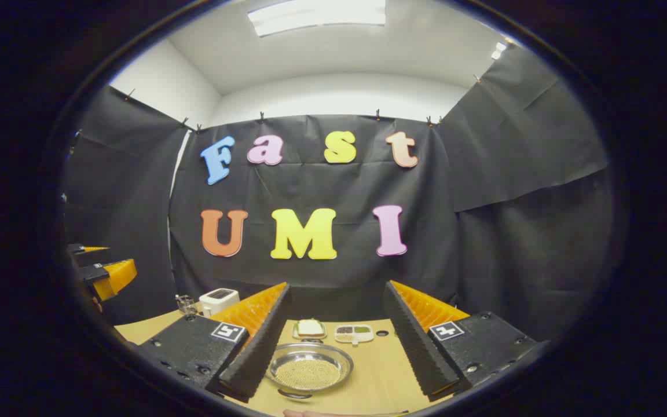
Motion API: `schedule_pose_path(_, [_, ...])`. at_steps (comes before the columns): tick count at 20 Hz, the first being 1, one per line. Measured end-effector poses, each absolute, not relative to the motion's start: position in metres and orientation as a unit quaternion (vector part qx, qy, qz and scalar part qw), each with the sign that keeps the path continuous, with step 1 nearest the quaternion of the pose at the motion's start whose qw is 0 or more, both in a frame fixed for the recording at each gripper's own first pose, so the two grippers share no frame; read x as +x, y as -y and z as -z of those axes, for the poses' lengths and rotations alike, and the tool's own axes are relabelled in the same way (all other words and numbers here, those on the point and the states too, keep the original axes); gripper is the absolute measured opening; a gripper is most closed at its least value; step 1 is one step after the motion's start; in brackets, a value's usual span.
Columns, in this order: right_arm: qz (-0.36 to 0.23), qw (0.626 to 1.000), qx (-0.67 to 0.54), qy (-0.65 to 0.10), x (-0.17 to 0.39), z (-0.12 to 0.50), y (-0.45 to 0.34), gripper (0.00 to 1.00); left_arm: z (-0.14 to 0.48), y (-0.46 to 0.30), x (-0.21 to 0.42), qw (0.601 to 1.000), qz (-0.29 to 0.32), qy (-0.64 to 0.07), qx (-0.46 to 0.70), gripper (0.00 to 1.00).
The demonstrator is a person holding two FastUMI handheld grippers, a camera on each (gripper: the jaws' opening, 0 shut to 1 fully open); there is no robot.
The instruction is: First push the handle of the pot to place it horizontally, then grasp the pot with both hands and set it on the induction cooktop.
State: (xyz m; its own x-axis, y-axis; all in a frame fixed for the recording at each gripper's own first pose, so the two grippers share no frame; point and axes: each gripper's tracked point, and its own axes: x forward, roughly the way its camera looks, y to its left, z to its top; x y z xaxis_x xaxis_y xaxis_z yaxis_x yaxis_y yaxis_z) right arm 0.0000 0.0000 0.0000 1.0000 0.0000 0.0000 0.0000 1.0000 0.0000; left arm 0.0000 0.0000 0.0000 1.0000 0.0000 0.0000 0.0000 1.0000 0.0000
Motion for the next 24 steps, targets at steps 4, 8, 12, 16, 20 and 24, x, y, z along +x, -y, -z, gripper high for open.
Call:
schedule_pose_path(4, [-0.007,1.0,0.011,-0.002,-0.002,0.005,-0.001,0.96,0.004,0.002,0.001,1.0,-0.002,-0.007,-0.017,0.96])
schedule_pose_path(8, [-0.008,1.0,0.009,-0.005,-0.001,0.007,-0.003,0.96,0.009,0.001,0.003,1.0,0.001,-0.011,-0.021,0.96])
schedule_pose_path(12, [-0.009,1.0,-0.003,0.001,-0.002,0.007,-0.009,0.96,0.014,-0.004,0.001,0.999,-0.002,-0.012,-0.03,0.96])
schedule_pose_path(16, [-0.008,1.0,-0.009,0.0,0.0,0.012,-0.014,0.96,0.018,-0.008,0.002,0.999,-0.004,-0.015,-0.032,0.96])
schedule_pose_path(20, [-0.024,1.0,0.001,-0.02,0.006,0.027,-0.022,1.0,0.022,-0.004,0.001,0.999,0.003,-0.015,-0.036,0.96])
schedule_pose_path(24, [-0.031,0.999,-0.001,-0.036,0.014,0.042,-0.029,1.0,0.025,-0.003,0.001,0.999,0.006,-0.015,-0.036,0.96])
